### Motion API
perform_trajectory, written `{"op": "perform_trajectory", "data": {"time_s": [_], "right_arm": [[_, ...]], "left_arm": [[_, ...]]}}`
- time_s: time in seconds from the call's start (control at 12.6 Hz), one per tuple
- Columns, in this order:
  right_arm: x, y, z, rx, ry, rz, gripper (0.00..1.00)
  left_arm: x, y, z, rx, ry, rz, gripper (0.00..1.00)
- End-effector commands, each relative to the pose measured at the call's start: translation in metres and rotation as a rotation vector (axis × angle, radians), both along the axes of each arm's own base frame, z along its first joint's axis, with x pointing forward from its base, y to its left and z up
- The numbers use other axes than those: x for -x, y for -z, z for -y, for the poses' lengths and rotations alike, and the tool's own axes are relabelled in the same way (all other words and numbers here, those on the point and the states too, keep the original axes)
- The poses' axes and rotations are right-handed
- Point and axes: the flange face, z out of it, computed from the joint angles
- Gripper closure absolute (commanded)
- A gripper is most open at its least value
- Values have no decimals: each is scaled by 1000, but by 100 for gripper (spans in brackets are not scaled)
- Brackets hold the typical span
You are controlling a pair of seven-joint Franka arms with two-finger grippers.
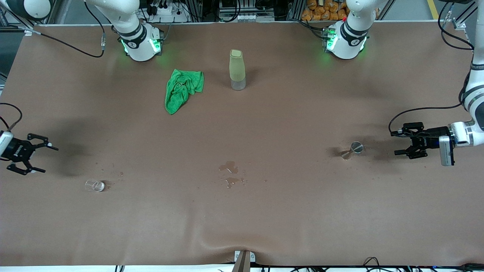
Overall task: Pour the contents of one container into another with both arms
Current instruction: 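Close the left gripper on the jigger while the right gripper grips the beaker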
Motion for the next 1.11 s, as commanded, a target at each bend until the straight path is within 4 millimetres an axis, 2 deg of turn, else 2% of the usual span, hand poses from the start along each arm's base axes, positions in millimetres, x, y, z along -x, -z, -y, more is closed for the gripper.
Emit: {"op": "perform_trajectory", "data": {"time_s": [0.0, 0.32, 0.48, 0.72, 0.96, 1.04], "right_arm": [[-5, 27, -3, -80, 15, 37, 0], [-9, 85, -16, -209, 68, 124, 0], [-10, 111, -30, -250, 63, 150, 0], [-14, 134, -35, -281, 72, 195, 0], [-25, 145, -52, -300, 38, 289, 0], [-26, 148, -53, -301, 41, 318, 0]], "left_arm": [[7, 41, -5, 83, 24, 100, 0], [14, 77, 2, 141, 104, 297, 0], [16, 93, 6, 168, 136, 404, 0], [17, 95, 8, 174, 180, 522, 9], [10, 97, 22, 195, 196, 619, 10], [8, 105, 33, 215, 195, 644, 10]]}}
